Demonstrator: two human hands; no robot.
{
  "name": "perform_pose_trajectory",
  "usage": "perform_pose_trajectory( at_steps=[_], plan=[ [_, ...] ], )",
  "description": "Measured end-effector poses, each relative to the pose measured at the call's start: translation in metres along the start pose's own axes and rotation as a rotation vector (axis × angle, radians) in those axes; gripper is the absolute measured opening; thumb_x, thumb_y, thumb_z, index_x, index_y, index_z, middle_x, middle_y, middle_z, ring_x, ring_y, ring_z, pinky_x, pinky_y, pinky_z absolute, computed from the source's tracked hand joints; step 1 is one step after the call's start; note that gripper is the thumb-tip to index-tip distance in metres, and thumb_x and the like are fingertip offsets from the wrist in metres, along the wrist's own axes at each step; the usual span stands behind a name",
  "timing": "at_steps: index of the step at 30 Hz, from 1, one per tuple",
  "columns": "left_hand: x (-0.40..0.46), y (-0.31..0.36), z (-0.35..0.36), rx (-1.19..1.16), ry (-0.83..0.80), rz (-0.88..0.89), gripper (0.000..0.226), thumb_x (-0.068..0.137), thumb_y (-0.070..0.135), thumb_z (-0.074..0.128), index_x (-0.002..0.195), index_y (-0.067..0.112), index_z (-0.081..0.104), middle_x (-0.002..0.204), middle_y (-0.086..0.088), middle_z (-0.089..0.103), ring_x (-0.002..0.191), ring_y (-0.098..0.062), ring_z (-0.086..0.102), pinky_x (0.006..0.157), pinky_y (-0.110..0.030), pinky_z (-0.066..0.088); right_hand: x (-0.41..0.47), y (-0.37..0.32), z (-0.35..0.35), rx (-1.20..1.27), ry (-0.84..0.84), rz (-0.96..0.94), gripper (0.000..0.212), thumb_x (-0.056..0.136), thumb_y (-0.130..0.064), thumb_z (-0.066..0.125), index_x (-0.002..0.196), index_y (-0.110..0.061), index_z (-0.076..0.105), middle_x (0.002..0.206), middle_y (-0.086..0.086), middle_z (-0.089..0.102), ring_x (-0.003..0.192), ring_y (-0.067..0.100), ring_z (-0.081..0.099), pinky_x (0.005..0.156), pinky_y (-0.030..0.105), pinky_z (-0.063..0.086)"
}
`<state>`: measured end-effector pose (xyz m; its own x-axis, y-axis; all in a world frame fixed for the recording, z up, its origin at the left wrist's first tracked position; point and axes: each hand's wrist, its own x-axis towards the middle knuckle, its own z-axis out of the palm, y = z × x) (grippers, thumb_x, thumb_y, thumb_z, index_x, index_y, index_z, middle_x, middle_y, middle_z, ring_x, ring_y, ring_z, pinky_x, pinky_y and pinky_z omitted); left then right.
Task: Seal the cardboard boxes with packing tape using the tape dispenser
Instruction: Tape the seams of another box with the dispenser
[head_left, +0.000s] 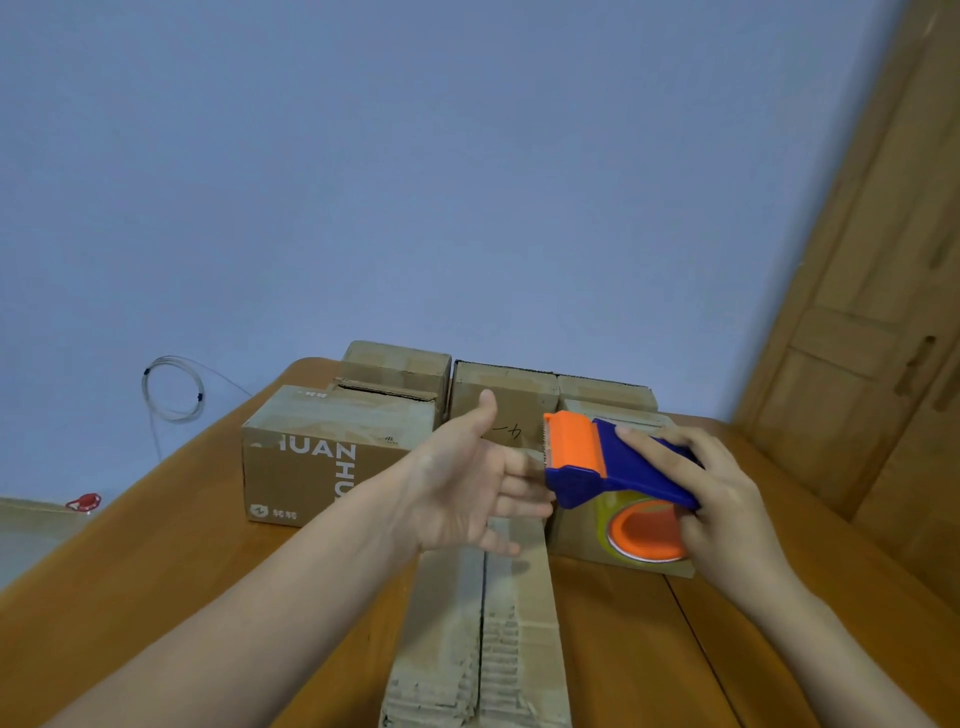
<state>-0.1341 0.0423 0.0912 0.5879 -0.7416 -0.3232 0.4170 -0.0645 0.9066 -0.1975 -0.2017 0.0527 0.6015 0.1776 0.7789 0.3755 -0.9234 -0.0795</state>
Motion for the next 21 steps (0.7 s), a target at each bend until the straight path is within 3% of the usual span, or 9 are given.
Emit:
perform_pose_trajectory(
  at_steps=[6, 9, 12, 15, 18, 21],
  plan=[
    [-0.008, 0.001, 0.008, -0.248, 0.011, -0.017, 0.088, 0.095, 0.066, 0.014, 0.137, -0.006, 0.043, 0.137, -0.026, 0.05, 0.126, -0.034, 0.052, 0.106, -0.067, 0.027, -0.001, 0.001, 0.001, -0.015, -0.048, -0.003, 0.079, 0.078, 0.012, 0.061, 0.138, -0.034, 0.039, 0.12, -0.007, 0.045, 0.109, 0.016, 0.044, 0.074, 0.014, 0.042],
    [-0.022, 0.011, -0.006, -0.443, 0.198, 0.113, 0.07, 0.101, 0.05, 0.026, 0.146, -0.003, 0.027, 0.13, -0.026, 0.057, 0.11, -0.034, 0.062, 0.09, -0.072, 0.036, -0.008, 0.012, -0.014, -0.045, -0.002, 0.052, 0.085, 0.073, 0.013, 0.051, 0.135, -0.044, 0.042, 0.115, -0.007, 0.049, 0.106, 0.016, 0.046, 0.081, 0.014, 0.04],
    [-0.03, 0.018, -0.018, -0.448, 0.263, 0.157, 0.061, 0.102, 0.044, 0.028, 0.137, -0.003, 0.042, 0.12, -0.022, 0.064, 0.103, -0.032, 0.065, 0.087, -0.07, 0.04, -0.007, 0.015, -0.033, 0.09, 0.077, 0.176, 0.1, 0.055, 0.009, 0.036, 0.126, -0.06, 0.047, 0.107, -0.011, 0.054, 0.103, 0.008, 0.052, 0.086, 0.006, 0.034],
    [-0.022, 0.007, -0.008, -0.345, 0.281, 0.155, 0.05, 0.1, 0.042, 0.036, 0.125, 0.003, 0.055, 0.114, -0.013, 0.069, 0.103, -0.027, 0.066, 0.094, -0.06, 0.043, 0.001, 0.013, -0.037, 0.207, 0.085, 0.244, 0.106, 0.061, 0.023, 0.04, 0.118, -0.066, 0.049, 0.109, -0.025, 0.055, 0.102, -0.005, 0.052, 0.081, 0.01, 0.042],
    [-0.01, -0.005, 0.007, -0.203, 0.252, 0.135, 0.045, 0.097, 0.042, 0.042, 0.118, 0.007, 0.062, 0.114, -0.01, 0.07, 0.1, -0.023, 0.064, 0.087, -0.045, 0.049, 0.007, 0.003, -0.037, 0.316, 0.098, 0.296, 0.094, 0.06, 0.01, 0.042, 0.115, -0.065, 0.053, 0.106, -0.028, 0.058, 0.099, -0.005, 0.055, 0.077, 0.008, 0.042],
    [-0.005, -0.007, 0.023, -0.093, 0.171, 0.085, 0.05, 0.096, 0.048, 0.04, 0.109, 0.007, 0.066, 0.105, -0.007, 0.072, 0.092, -0.021, 0.065, 0.082, -0.038, 0.05, 0.009, -0.005, -0.037, 0.397, 0.094, 0.342, 0.091, 0.063, 0.014, 0.042, 0.114, -0.06, 0.057, 0.105, -0.027, 0.061, 0.1, -0.004, 0.057, 0.074, 0.007, 0.043]
  ],
)
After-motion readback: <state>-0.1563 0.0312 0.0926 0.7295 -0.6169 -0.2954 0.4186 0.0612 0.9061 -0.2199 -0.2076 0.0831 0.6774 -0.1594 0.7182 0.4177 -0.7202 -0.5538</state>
